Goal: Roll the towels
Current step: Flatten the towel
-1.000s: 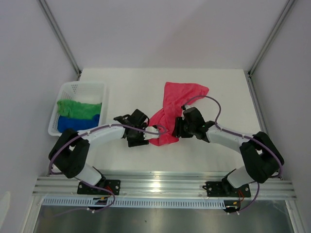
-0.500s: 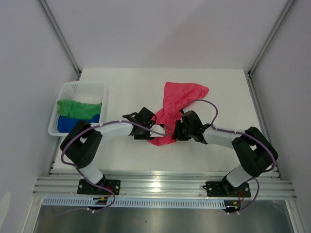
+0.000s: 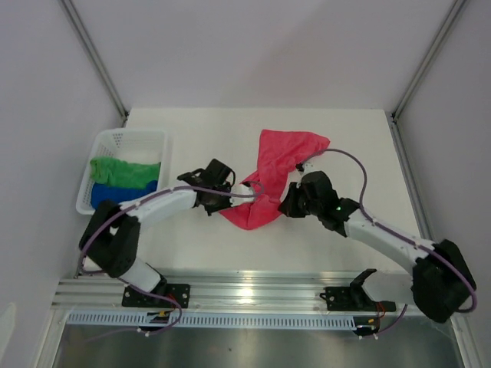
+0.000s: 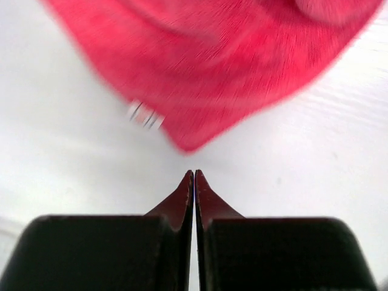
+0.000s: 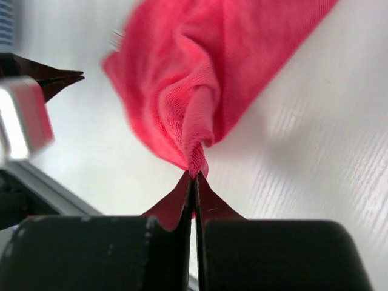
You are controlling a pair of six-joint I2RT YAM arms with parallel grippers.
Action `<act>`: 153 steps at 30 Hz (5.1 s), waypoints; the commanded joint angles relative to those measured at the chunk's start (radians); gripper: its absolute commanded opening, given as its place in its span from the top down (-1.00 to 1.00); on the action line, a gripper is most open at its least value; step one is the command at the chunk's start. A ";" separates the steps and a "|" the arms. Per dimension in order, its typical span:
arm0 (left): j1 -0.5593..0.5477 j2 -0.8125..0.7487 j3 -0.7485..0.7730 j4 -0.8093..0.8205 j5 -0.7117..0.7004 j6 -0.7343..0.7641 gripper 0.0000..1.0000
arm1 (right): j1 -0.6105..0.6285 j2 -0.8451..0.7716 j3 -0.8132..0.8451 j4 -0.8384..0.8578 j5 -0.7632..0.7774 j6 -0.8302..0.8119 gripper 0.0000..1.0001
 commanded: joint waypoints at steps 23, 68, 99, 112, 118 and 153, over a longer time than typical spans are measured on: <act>-0.092 -0.228 0.112 0.027 0.490 -0.466 -0.32 | 0.032 -0.184 0.379 -0.190 0.187 0.032 1.00; 0.227 0.005 0.271 -0.073 -0.015 0.018 -0.66 | -0.017 0.315 0.116 0.186 -0.041 0.207 1.00; 0.364 0.608 0.816 -0.559 -0.013 -0.403 -0.09 | -0.003 0.338 0.071 0.229 -0.005 0.221 1.00; 0.367 0.534 0.799 -0.567 0.068 -0.403 0.98 | -0.019 0.321 0.081 0.208 0.012 0.207 1.00; 0.414 0.358 0.822 -0.542 0.135 -0.447 0.99 | -0.043 0.220 0.185 0.029 0.095 0.121 1.00; 0.436 -0.069 0.024 -0.375 0.218 -0.482 0.52 | 0.314 0.095 -0.030 0.123 0.147 0.248 1.00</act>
